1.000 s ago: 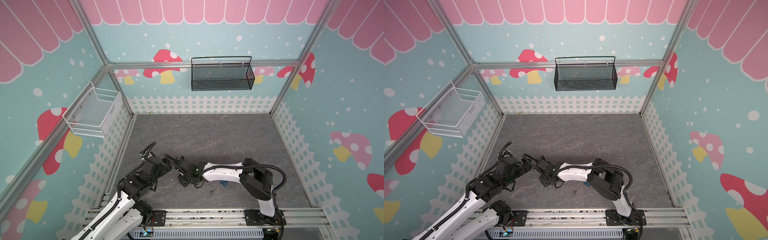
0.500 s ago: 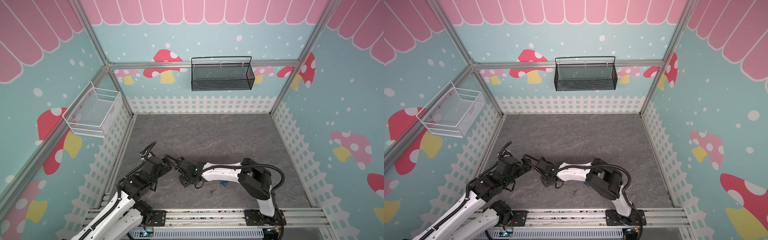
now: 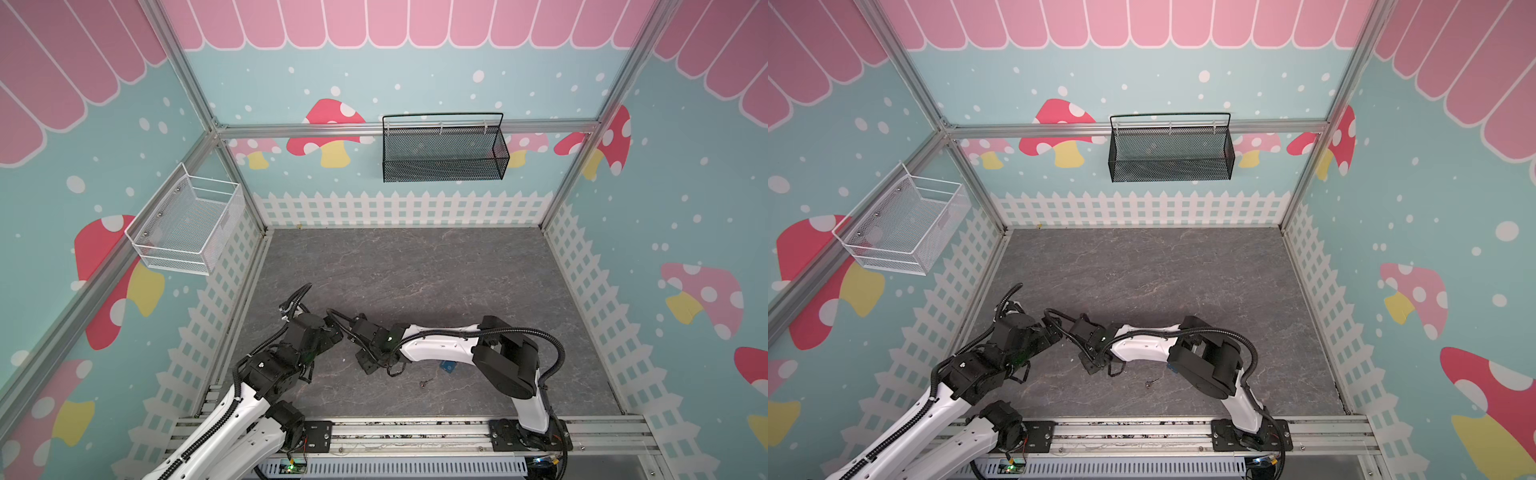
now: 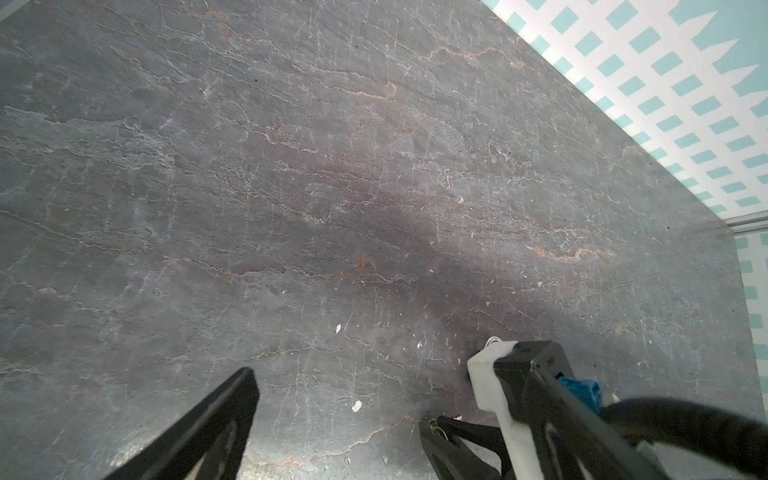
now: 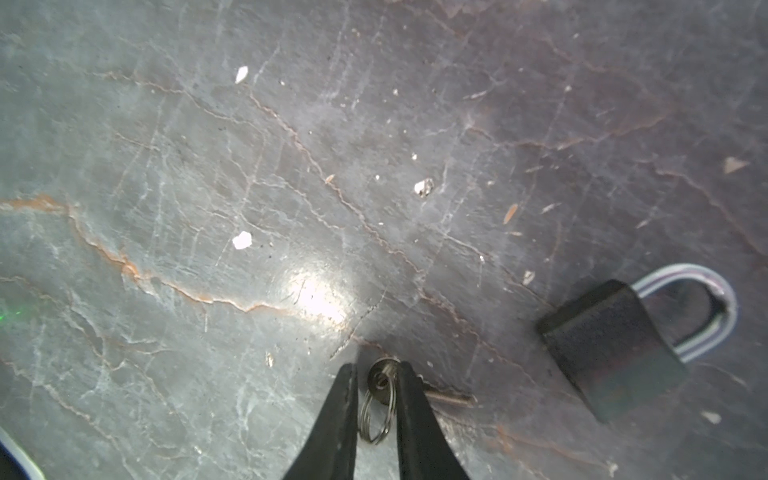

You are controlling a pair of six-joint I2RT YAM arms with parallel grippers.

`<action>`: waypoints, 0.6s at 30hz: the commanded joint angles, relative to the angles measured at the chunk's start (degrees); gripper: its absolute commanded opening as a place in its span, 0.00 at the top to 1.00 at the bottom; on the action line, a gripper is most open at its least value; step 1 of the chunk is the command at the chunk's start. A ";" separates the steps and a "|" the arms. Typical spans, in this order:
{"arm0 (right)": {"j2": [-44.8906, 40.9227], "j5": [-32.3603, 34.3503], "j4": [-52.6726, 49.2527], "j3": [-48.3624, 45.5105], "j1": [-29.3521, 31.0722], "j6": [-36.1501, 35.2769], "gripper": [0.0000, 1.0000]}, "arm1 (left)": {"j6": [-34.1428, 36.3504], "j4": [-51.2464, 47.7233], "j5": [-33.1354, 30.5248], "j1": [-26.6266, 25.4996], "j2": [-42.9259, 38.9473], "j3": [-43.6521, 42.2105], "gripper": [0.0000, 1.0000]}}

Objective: Unlock with the key
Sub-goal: 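Lower the right gripper onto the silver key and close on it, then lift the key with the right gripper while the left gripper rises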

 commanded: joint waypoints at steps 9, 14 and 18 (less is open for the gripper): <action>-1.33 1.40 -0.52 -0.01 0.28 -1.24 0.96 | -0.92 -1.34 -0.12 0.39 -1.08 -0.51 0.00; -6.72 2.64 2.12 -4.21 0.19 -6.30 1.00 | -1.31 -1.66 2.91 0.56 -2.19 0.17 0.00; -13.36 4.01 5.77 -9.14 0.11 -11.22 1.00 | -2.29 -1.84 6.10 0.85 -2.96 1.44 0.00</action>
